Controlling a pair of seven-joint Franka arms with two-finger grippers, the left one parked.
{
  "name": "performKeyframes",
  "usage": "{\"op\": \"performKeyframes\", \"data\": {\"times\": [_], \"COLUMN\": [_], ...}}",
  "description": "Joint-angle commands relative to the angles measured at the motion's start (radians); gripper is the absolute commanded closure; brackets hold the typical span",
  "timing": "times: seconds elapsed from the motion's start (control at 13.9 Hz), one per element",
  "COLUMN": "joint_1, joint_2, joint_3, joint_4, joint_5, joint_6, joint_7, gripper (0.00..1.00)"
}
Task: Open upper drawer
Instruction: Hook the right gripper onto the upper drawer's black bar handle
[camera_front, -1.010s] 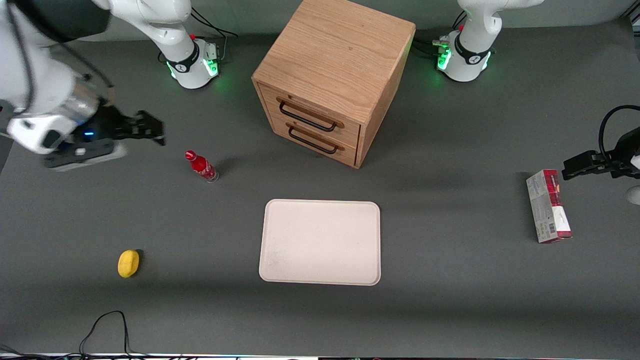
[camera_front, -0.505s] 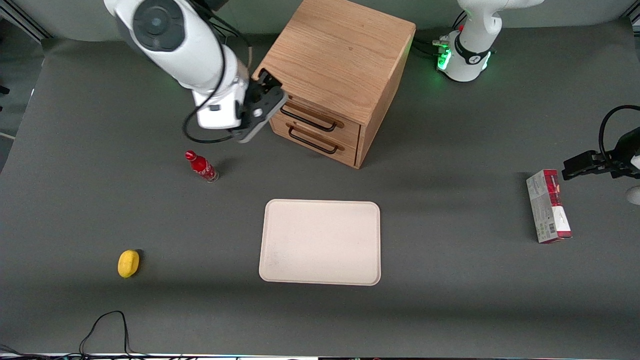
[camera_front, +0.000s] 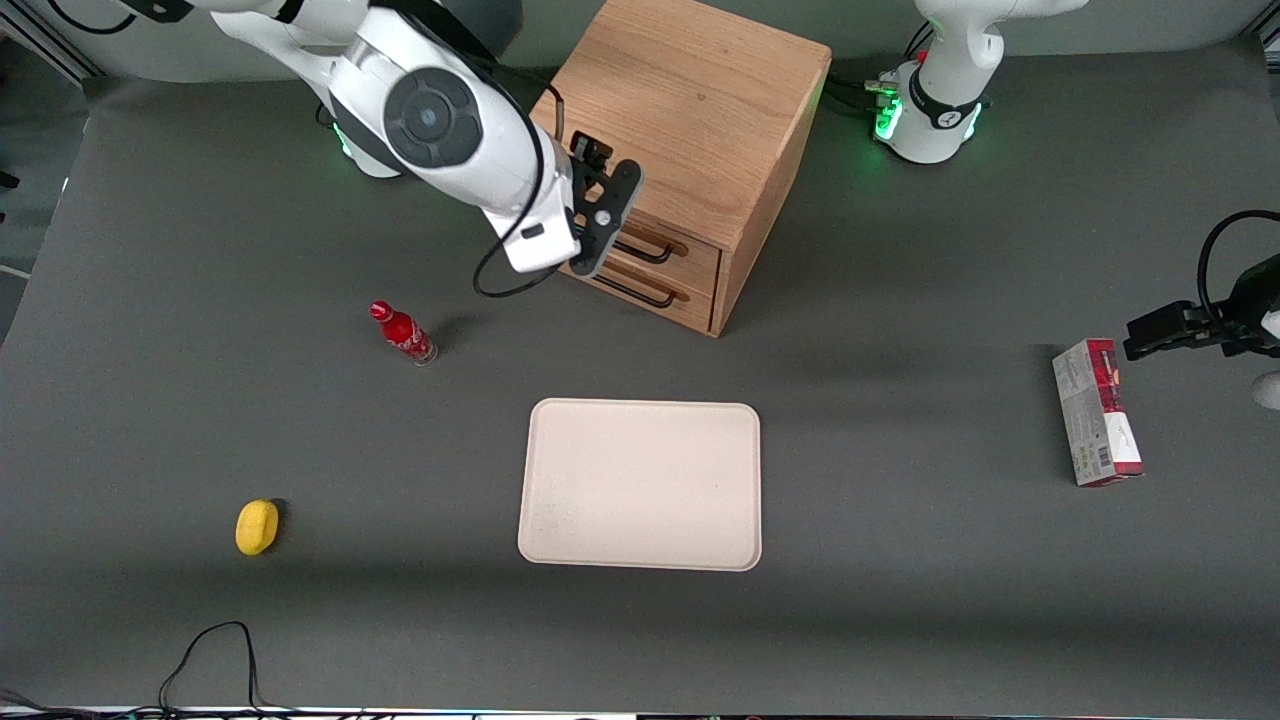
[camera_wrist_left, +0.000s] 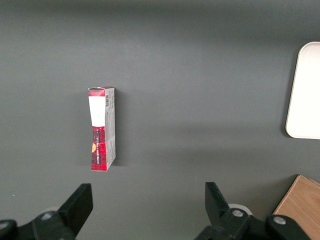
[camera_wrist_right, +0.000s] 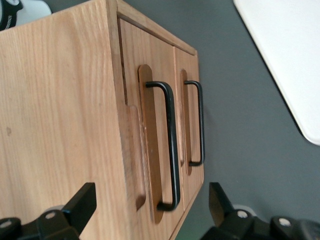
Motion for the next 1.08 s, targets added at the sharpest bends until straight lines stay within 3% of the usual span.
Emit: {"op": "performKeyframes", "data": {"times": [0.0,0.36,1.01], "joint_1": [-0.002,-0.003,-0.002], "joint_2": [0.048,0.053,0.062], "joint_3": [0.006,0.003,0.001], "joint_4": [-0.026,-0.088,-0.175], "joint_5": [-0.019,-0.094,-0.121], "joint_6": [0.060,0.089,0.205], "joint_7": [-0.098,-0.118,-0.126], "gripper": [0.00,0.00,0.00]}}
